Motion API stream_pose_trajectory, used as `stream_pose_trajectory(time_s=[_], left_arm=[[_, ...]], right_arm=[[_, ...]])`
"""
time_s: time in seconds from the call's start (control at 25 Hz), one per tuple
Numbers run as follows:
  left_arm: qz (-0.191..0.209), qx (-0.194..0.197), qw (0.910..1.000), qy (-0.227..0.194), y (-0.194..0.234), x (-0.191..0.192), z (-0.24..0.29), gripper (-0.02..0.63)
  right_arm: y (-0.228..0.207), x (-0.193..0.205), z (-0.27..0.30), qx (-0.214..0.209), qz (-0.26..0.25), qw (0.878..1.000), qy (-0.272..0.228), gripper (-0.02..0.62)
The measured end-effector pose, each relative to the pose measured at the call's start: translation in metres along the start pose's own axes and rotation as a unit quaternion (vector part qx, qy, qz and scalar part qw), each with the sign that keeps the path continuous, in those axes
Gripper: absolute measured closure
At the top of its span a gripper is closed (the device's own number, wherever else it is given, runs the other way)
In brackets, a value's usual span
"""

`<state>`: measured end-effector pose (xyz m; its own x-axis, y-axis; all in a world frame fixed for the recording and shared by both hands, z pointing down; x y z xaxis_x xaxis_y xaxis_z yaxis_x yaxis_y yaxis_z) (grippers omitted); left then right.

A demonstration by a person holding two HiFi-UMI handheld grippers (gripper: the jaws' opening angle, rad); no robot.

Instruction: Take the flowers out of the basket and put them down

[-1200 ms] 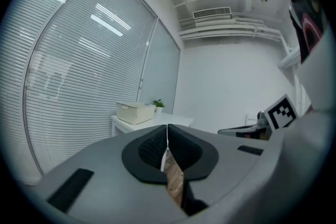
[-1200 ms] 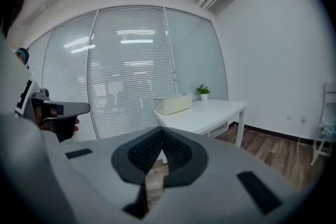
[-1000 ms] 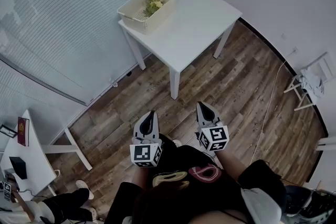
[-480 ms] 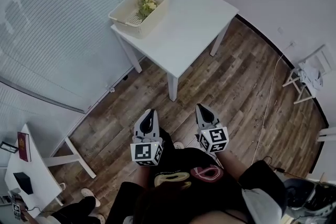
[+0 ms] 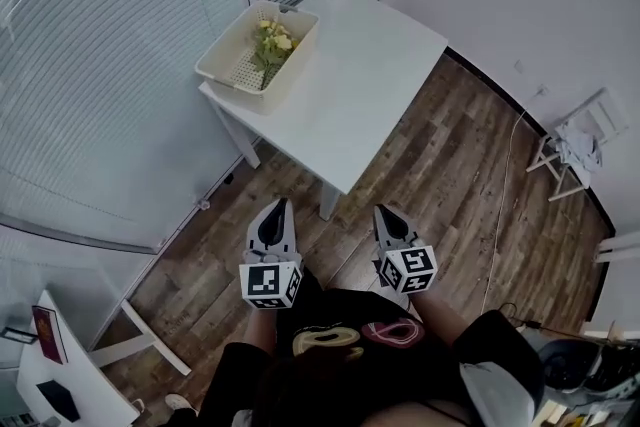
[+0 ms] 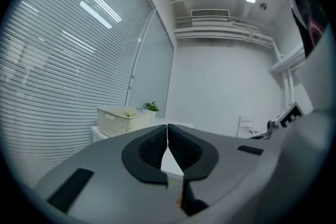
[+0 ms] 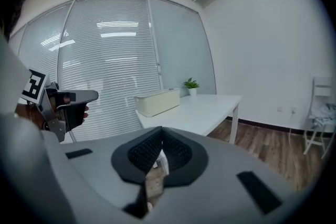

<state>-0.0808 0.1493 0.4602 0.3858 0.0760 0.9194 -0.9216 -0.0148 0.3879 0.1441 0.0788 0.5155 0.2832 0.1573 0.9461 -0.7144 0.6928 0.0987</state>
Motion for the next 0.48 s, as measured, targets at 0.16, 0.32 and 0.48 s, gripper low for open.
stream_pose_trajectory(time_s=[0.16, 0.32, 0.48], left_arm=[[-0.009, 0.008, 0.9999, 0.009, 0.032, -0.016, 0.026, 0.588], [-0.015, 0.01, 0.9998, 0.013, 0.064, -0.03, 0.05, 0.588], [-0.012, 0.022, 0.9996, 0.012, 0.09, -0.043, 0.074, 0.588]], right_arm=[[0.001, -0.022, 0.037, 0.017, 0.009, 1.0, 0.001, 0.584], [0.012, -0.041, 0.069, 0.022, -0.017, 1.0, -0.001, 0.584], [0.021, -0.051, 0.097, 0.03, -0.026, 0.999, -0.003, 0.584]])
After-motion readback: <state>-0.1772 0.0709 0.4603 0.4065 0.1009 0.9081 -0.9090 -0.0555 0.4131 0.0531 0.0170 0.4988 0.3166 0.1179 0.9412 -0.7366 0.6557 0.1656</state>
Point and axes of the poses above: the fingertips, and each gripper's own axes: z forward along the fingers, y to its left, x out of its underside, the point moved 5 cm from there along -z, backward along the fingers, and after that the axes turned 14 degrees about -z, right-handed, at the moved point
